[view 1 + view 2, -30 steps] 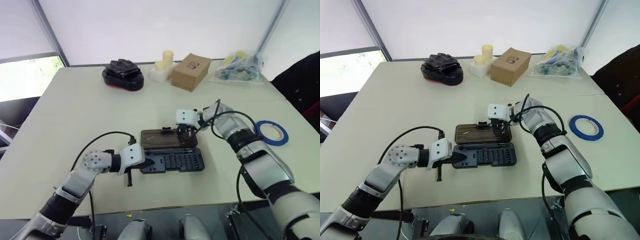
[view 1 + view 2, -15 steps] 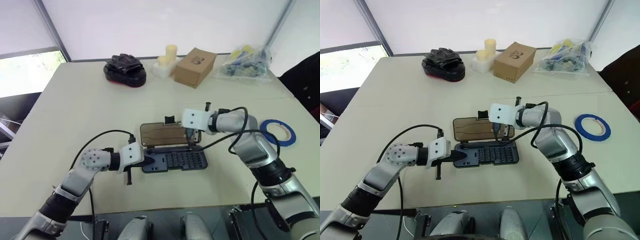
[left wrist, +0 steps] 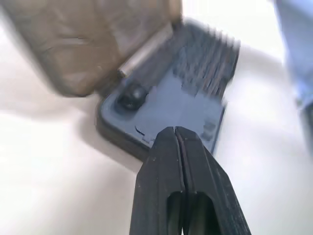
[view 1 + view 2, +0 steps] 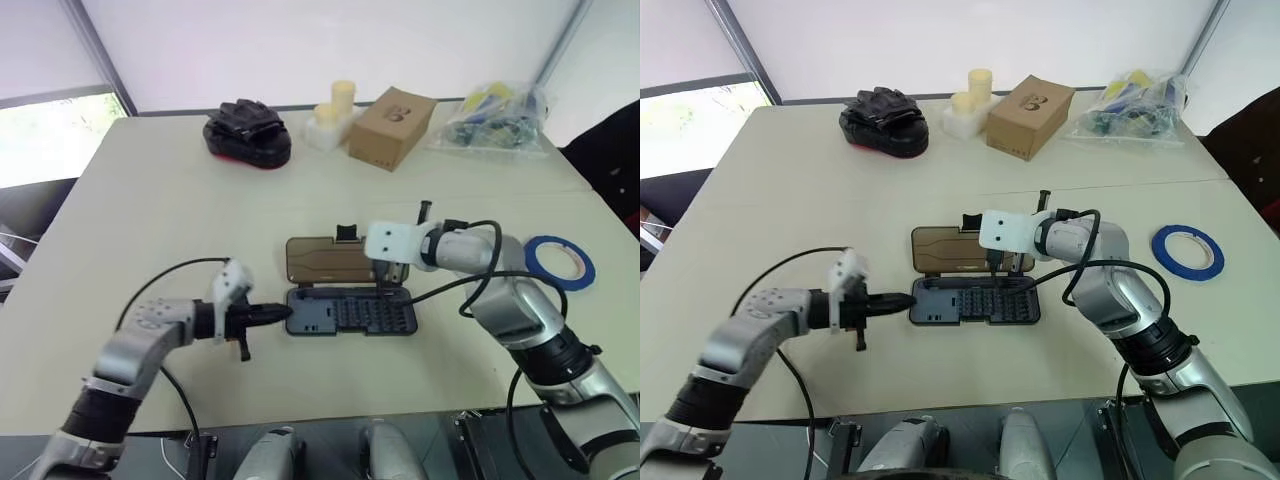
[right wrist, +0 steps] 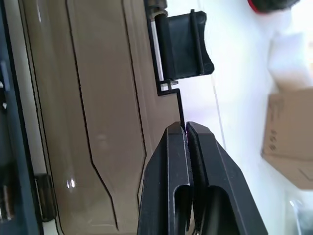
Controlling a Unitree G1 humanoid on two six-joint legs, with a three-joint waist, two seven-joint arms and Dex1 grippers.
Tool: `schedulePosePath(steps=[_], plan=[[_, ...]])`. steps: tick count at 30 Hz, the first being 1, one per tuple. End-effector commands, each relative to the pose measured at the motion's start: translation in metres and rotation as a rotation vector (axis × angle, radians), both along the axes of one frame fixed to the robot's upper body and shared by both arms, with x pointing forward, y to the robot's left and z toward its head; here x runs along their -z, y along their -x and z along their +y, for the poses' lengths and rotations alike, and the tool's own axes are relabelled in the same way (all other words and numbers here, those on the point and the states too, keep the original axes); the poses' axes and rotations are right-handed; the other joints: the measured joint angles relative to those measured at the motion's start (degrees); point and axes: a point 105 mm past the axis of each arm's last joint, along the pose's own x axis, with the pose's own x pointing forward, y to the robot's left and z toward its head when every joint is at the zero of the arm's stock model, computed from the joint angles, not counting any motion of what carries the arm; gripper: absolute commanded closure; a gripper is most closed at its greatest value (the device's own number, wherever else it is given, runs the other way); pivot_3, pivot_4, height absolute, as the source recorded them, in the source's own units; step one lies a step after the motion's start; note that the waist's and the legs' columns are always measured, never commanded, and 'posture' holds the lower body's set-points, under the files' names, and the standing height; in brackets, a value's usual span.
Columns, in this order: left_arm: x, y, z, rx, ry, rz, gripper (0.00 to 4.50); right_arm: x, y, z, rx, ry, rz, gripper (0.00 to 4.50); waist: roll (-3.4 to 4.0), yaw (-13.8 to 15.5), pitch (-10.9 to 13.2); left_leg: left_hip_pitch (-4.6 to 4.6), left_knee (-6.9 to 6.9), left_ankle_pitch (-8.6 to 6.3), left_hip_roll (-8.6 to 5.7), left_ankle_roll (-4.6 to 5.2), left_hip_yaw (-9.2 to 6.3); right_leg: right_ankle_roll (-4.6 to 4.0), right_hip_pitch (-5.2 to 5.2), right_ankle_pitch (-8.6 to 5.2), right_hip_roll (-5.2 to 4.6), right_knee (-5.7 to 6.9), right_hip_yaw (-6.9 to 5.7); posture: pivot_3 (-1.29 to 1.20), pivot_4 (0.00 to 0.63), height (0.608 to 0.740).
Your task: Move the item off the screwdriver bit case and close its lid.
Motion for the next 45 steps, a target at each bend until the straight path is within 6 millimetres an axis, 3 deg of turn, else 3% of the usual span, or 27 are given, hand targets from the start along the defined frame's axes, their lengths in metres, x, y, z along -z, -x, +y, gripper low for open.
schedulePosePath(steps=[1,5,7,10,15,18,21,23,24,28,30,34,36,38,41,43,45], plan=[[-0.03,-0.016,0.024,-0.101,0.093,-0.026,4.5,-0.023,-0.003,-0.003,0.016,-0.011,-0.092,4.47,0.0,-0.15,0.0,-0.02,0.02,0.0,0.0,0.0,0.0,0.0,-0.02,0.0,-0.01,0.0,-0.03,0.0,0.15,0.74],[-0.038,-0.056,0.045,-0.305,0.074,-0.128,4.5,-0.023,-0.004,0.0,0.015,-0.025,-0.088,4.47,-0.01,0.05,0.01,-0.02,0.02,0.0,-0.03,0.0,0.01,0.0,0.01,0.0,-0.05,-0.02,-0.11,0.0,0.15,0.74],[-0.03,-0.077,0.047,-0.379,-0.003,-0.175,4.5,-0.024,-0.004,0.001,0.014,-0.03,-0.091,4.47,-0.08,0.14,0.05,-0.04,0.17,0.0,-0.04,-0.01,-0.03,0.0,0.06,0.01,-0.04,-0.01,-0.19,0.0,0.15,0.74],[-0.01,-0.095,0.029,-0.351,-0.127,-0.22,4.5,-0.026,-0.005,0.004,0.014,-0.039,-0.095,4.47,-0.1,0.17,0.06,-0.12,0.4,0.0,-0.12,0.0,-0.04,0.02,0.12,0.01,-0.09,-0.02,-0.26,0.0,0.15,0.74],[0.004,-0.105,-0.008,-0.203,-0.117,-0.212,4.5,-0.025,-0.005,0.007,0.014,-0.043,-0.088,4.47,-0.14,0.05,0.09,-0.23,0.59,-0.02,-0.19,0.04,-0.06,0.03,0.11,0.02,-0.15,0.02,-0.32,0.0,0.15,0.74],[0.009,-0.109,-0.019,-0.152,-0.098,-0.197,4.5,-0.025,-0.004,0.007,0.016,-0.046,-0.082,4.47,-0.15,-0.12,0.09,-0.29,0.62,-0.03,-0.19,0.04,-0.06,0.03,-0.01,0.02,-0.16,0.15,-0.32,0.0,0.15,0.74],[0.007,-0.113,-0.027,-0.13,-0.054,-0.186,4.5,-0.022,0.0,0.01,0.004,-0.068,-0.042,3.53,-0.17,-0.24,0.08,-0.46,0.69,-0.03,-0.2,0.04,0.0,0.03,-0.33,0.02,-0.19,0.44,-0.3,0.0,0.15,0.74],[0.004,-0.115,-0.033,-0.109,-0.019,-0.17,4.5,-0.021,0.005,0.013,-0.008,-0.081,-0.017,2.61,-0.17,-0.28,0.08,-0.64,0.75,-0.02,-0.21,0.04,0.01,0.03,-0.56,0.02,-0.21,0.59,-0.3,0.0,0.15,0.74],[0.003,-0.115,-0.036,-0.098,-0.005,-0.162,4.5,-0.02,0.007,0.014,-0.01,-0.086,-0.008,1.95,-0.17,-0.3,0.08,-0.79,0.79,-0.02,-0.21,0.04,0.0,0.03,-0.66,0.02,-0.21,0.63,-0.3,0.0,0.15,0.74],[0.005,-0.111,-0.045,-0.038,0.018,-0.13,4.5,-0.027,0.01,0.017,-0.011,-0.117,-0.014,0.07,-0.17,-0.16,0.08,-0.91,0.85,-0.02,-0.27,0.04,-0.02,0.03,-0.74,0.02,-0.24,0.67,-0.31,0.0,0.15,0.74],[0.005,-0.11,-0.047,-0.02,0.032,-0.113,4.5,-0.036,0.013,0.019,-0.011,-0.148,-0.018,0.07,-0.18,-0.15,0.08,-0.91,0.87,-0.02,-0.29,0.04,-0.03,0.03,-0.73,0.02,-0.25,0.67,-0.32,0.0,0.15,0.74],[-0.006,-0.107,-0.047,0.023,0.099,-0.076,4.5,-0.073,0.038,0.029,-0.072,-0.436,0.157,0.07,-0.18,-0.32,0.08,-0.99,0.92,-0.02,-0.3,0.04,-0.04,0.03,-0.78,0.02,-0.27,0.68,-0.31,0.0,0.15,0.74],[-0.017,-0.104,-0.048,0.063,0.154,-0.053,4.5,-0.113,0.059,0.028,-0.186,-0.64,0.246,0.07,-0.18,-0.31,0.08,-1.02,0.97,-0.02,-0.29,0.04,-0.12,0.03,-0.79,0.02,-0.26,0.72,-0.34,0.0,0.15,0.74],[-0.025,-0.101,-0.048,0.1,0.186,-0.036,4.5,-0.136,0.077,0.026,-0.281,-0.744,0.306,0.07,-0.18,-0.14,0.08,-1.07,1.0,-0.02,-0.3,0.04,-0.15,0.03,-0.78,0.02,-0.28,0.72,-0.34,0.0,0.15,0.74],[-0.032,-0.075,-0.057,0.303,0.144,-0.026,4.5,-0.161,0.094,0.01,-0.352,-0.855,0.324,0.07,-0.23,-0.09,0.05,-1.06,1.02,-0.04,-0.3,0.08,-0.36,0.02,-0.68,0.03,-0.29,0.71,-0.46,0.0,0.15,0.74],[-0.034,-0.053,-0.068,0.443,0.1,-0.028,4.5,-0.161,0.093,0.002,-0.319,-0.881,0.314,0.07,-0.22,-0.08,0.05,-1.06,1.0,-0.05,-0.32,0.09,-0.34,0.02,-0.65,0.03,-0.35,0.72,-0.44,0.0,0.15,0.74],[-0.022,-0.024,-0.076,0.588,0.014,-0.015,4.5,-0.152,0.085,-0.003,-0.254,-0.876,0.3,0.07,-0.21,-0.14,0.04,-1.05,0.97,-0.05,-0.34,0.09,-0.32,0.02,-0.67,0.03,-0.39,0.72,-0.43,0.0,0.15,0.74]])
